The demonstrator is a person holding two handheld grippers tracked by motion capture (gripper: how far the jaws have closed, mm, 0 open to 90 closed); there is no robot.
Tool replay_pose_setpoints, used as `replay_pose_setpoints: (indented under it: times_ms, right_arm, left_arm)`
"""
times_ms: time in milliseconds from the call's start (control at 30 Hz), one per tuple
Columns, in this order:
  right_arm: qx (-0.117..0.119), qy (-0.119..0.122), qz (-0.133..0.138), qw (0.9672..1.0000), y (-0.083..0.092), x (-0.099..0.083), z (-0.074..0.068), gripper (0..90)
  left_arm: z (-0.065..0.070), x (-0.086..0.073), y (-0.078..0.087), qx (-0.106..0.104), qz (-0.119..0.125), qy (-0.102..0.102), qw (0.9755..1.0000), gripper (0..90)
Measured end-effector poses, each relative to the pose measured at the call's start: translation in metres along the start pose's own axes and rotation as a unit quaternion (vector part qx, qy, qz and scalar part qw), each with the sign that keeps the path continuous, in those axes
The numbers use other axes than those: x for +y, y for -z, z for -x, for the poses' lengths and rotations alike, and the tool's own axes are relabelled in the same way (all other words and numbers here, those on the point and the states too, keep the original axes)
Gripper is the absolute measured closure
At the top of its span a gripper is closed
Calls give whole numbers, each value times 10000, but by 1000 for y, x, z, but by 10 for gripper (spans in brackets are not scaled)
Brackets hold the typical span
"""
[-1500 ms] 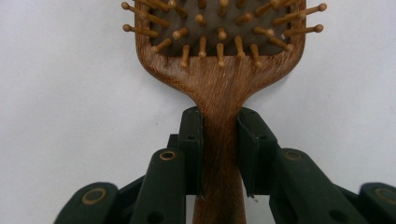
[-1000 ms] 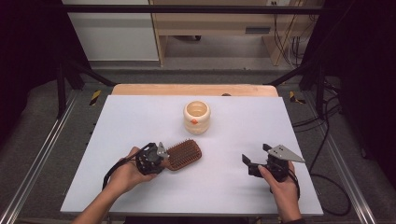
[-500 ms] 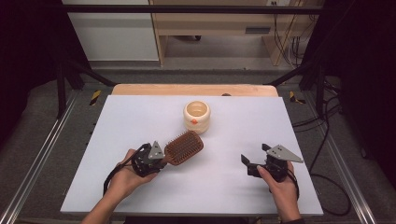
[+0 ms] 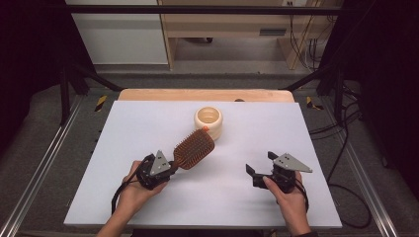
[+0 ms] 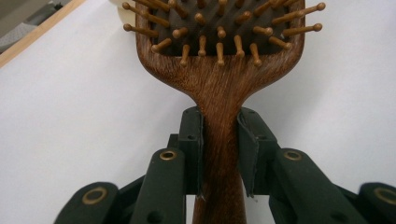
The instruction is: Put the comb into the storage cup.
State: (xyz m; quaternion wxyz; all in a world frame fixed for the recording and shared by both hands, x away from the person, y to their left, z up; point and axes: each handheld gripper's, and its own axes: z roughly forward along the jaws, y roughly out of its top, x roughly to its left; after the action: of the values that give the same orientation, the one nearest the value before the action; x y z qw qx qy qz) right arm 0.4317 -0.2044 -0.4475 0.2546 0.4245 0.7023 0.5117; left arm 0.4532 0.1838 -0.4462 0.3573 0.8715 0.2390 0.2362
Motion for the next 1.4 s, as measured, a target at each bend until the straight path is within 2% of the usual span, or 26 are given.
replay_pose_setpoints:
  times_ms: [67, 133, 267, 500, 733, 833, 933, 1033, 1133, 1400]
  right_arm:
    - [52, 17, 37, 10000, -1, 2, -5, 66]
    - [115, 3, 58, 9999, -3, 3, -10, 69]
    - [165, -61, 128, 9998, -2, 5, -14, 76]
    - [431, -308, 220, 9984, -6, 8, -24, 65]
    - [683, -324, 161, 9970, -21, 15, -45, 56]
    - [789, -421, 190, 9958, -27, 20, -53, 56]
    - [898, -422, 242, 9948, -32, 24, -61, 57]
    - [937, -523, 304, 9938, -37, 28, -68, 67]
    - [928, -616, 292, 9933, -41, 31, -73, 79]
    - [1182, -765, 312, 9896, -49, 36, -85, 84]
  left_arm:
    - [2, 0, 1, 7, 57, 0, 10000, 726]
    - [3, -1, 1, -117, 201, 29, 9997, 726]
    - [7, -1, 3, -76, 376, -11, 9993, 725]
    - [6, -2, 9, 50, 701, 134, 9974, 726]
    - [4, -3, 13, 86, 865, 208, 9960, 725]
    - [5, -3, 14, 87, 915, 140, 9957, 726]
    - [6, -3, 15, 104, 983, 158, 9950, 726]
    - [7, -3, 16, 112, 1028, 174, 9945, 726]
    - [8, -2, 16, 114, 1069, 181, 9940, 726]
    - [11, -1, 15, 120, 1120, 169, 9935, 726]
